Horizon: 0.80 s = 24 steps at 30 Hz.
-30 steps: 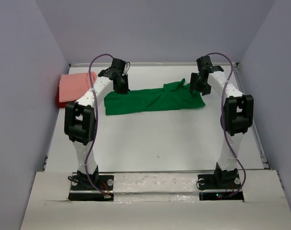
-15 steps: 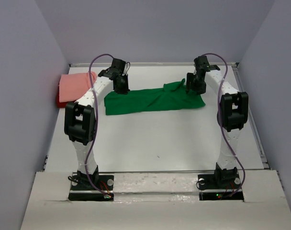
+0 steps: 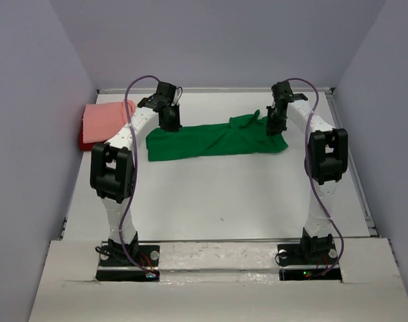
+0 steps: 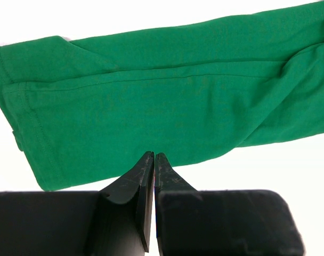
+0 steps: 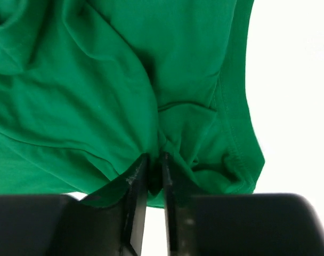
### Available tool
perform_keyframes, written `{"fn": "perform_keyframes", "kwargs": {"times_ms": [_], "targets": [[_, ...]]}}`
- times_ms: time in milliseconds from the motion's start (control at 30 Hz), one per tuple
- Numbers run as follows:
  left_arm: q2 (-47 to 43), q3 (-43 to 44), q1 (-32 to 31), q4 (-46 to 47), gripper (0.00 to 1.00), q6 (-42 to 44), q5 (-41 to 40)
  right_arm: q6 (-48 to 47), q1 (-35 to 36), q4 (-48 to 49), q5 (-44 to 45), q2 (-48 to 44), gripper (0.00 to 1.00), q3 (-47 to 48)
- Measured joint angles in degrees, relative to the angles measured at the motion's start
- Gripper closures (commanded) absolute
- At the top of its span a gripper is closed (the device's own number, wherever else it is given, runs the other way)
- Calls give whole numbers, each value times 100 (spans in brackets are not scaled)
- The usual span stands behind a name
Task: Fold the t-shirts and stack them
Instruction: Fold the tshirt
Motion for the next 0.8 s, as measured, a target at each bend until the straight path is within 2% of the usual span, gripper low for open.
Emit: {"fn": "perform_keyframes", "kwargs": {"times_ms": [133, 267, 567, 800], "targets": [[0, 0, 0, -4, 84, 0, -2, 133, 0, 13, 22, -42, 100, -236], [0, 0, 0, -11, 84, 0, -2, 273, 0, 22, 157, -219, 100, -483], [-2, 0, 0, -7, 84, 0, 0, 610, 2, 48, 557, -1222, 100, -1307], [-35, -120, 0, -4, 84, 0, 4, 684, 2, 118, 649, -1453, 98, -1849]]}}
